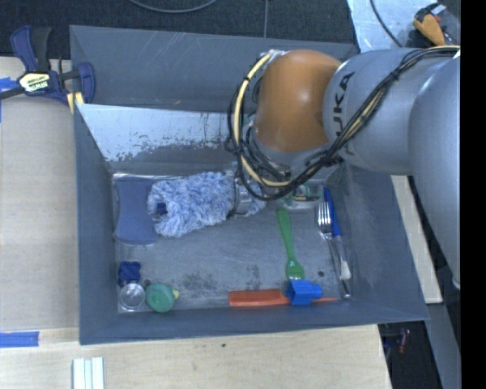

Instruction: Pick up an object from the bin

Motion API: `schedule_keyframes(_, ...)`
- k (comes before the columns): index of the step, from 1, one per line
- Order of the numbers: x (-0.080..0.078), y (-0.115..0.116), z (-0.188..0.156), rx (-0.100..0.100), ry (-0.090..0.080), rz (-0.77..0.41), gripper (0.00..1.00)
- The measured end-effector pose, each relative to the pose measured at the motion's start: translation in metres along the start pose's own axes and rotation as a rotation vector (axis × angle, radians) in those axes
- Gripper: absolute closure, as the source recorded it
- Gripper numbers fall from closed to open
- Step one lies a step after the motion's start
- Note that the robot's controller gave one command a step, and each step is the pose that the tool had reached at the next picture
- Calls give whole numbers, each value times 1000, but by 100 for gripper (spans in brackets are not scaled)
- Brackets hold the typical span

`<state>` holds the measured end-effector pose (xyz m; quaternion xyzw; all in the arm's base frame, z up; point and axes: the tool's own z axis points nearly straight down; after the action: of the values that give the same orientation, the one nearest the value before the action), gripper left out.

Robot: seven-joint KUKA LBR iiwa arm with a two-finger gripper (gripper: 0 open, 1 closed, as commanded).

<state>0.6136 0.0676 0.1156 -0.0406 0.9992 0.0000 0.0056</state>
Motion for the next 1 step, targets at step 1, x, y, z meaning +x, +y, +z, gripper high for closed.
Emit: schedule_keyframes(1, -1, 0, -32, 0, 0, 1, 100)
